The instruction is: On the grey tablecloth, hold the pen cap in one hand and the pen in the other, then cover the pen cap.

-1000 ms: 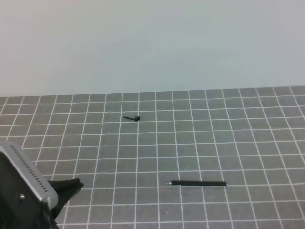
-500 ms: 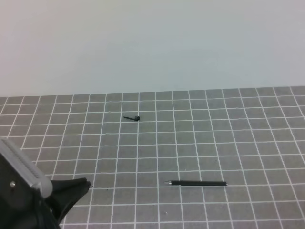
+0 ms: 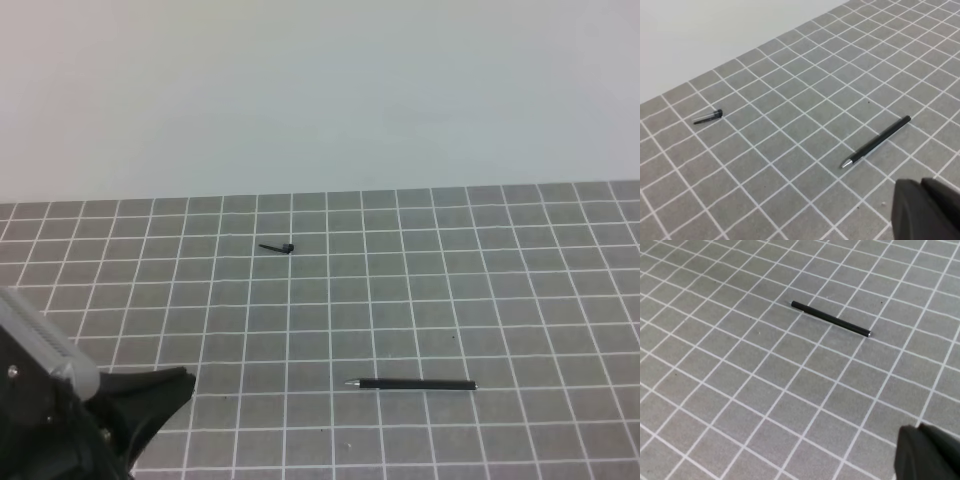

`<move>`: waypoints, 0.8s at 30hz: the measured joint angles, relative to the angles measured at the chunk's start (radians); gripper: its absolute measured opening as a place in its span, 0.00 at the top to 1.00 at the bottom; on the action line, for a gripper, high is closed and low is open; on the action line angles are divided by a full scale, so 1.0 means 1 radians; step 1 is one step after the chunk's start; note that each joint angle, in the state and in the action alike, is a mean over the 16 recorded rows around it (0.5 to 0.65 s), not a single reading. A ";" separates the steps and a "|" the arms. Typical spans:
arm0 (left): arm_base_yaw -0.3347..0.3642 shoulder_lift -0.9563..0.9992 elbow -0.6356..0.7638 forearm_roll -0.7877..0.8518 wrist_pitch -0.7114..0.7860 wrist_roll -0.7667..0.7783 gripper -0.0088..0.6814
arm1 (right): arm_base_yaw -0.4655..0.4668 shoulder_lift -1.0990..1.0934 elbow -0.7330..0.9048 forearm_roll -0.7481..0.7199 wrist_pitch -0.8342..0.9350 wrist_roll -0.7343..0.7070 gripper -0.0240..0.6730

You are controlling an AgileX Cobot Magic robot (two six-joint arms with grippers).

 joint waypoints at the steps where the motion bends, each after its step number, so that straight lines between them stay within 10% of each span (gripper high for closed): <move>1: 0.008 -0.009 0.000 0.000 -0.001 0.000 0.99 | 0.000 0.000 0.000 0.000 0.000 0.000 0.96; 24: 0.451 -0.412 0.083 0.021 0.007 0.025 0.99 | 0.000 0.000 0.000 0.000 0.000 0.000 0.96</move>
